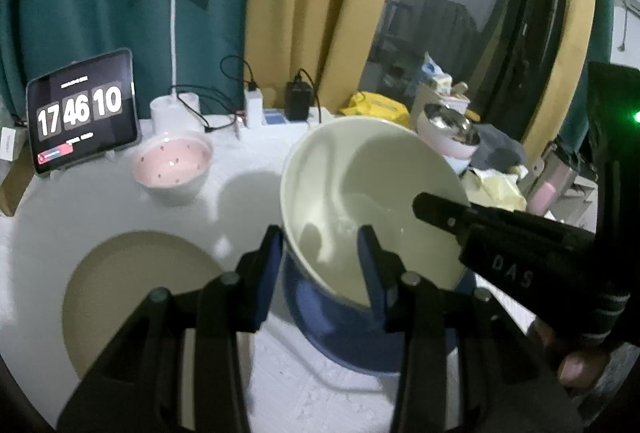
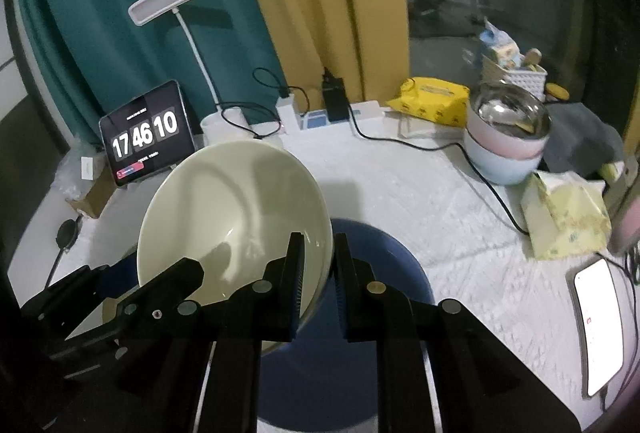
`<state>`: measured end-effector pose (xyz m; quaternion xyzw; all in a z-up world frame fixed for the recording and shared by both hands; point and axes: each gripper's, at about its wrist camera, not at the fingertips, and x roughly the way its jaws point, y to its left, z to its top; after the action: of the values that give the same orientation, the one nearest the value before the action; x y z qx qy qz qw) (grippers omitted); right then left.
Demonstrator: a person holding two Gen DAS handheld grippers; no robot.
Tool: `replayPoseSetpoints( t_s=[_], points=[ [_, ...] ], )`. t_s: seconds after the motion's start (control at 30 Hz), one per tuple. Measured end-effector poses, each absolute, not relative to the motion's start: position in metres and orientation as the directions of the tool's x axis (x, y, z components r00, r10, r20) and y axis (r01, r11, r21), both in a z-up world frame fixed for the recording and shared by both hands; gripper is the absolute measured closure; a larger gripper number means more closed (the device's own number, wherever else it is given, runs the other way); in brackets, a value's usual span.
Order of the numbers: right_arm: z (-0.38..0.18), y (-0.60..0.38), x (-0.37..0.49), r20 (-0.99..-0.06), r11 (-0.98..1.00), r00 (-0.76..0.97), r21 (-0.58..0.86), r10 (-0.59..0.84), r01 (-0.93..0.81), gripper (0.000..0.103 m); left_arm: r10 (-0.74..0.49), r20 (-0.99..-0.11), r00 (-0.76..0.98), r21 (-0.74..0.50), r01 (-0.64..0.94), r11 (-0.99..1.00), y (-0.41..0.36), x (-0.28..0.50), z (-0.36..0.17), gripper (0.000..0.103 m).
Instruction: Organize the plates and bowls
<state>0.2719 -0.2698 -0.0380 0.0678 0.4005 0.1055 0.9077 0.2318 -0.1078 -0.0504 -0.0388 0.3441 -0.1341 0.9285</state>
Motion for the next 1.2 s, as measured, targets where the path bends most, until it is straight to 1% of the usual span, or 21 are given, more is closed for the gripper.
replayPoseSetpoints(
  t_s=[0.73,1.0,1.2],
  points=[
    [-0.087,-0.3,0.253,-0.757,0.968,0.608,0.234,0.241,-0.094,0.087,-0.246,-0.707,0.663,-0.098,0.253,0.963,-0.145,0.219,-0.094,0.063],
    [-0.089,-0.294,0.251,-0.756,0.973,0.614,0.194,0.229,-0.124,0.087,-0.205,-0.713,0.671,-0.041,0.252,0.967,-0.149,0.22,-0.1,0.063],
    [-0.089,-0.288,0.25,-0.758,0.98,0.621,0.129,0.198,-0.154,0.087,-0.171,-0.716,0.677,0.005,0.25,0.968,-0.152,0.22,-0.102,0.062]
  ],
)
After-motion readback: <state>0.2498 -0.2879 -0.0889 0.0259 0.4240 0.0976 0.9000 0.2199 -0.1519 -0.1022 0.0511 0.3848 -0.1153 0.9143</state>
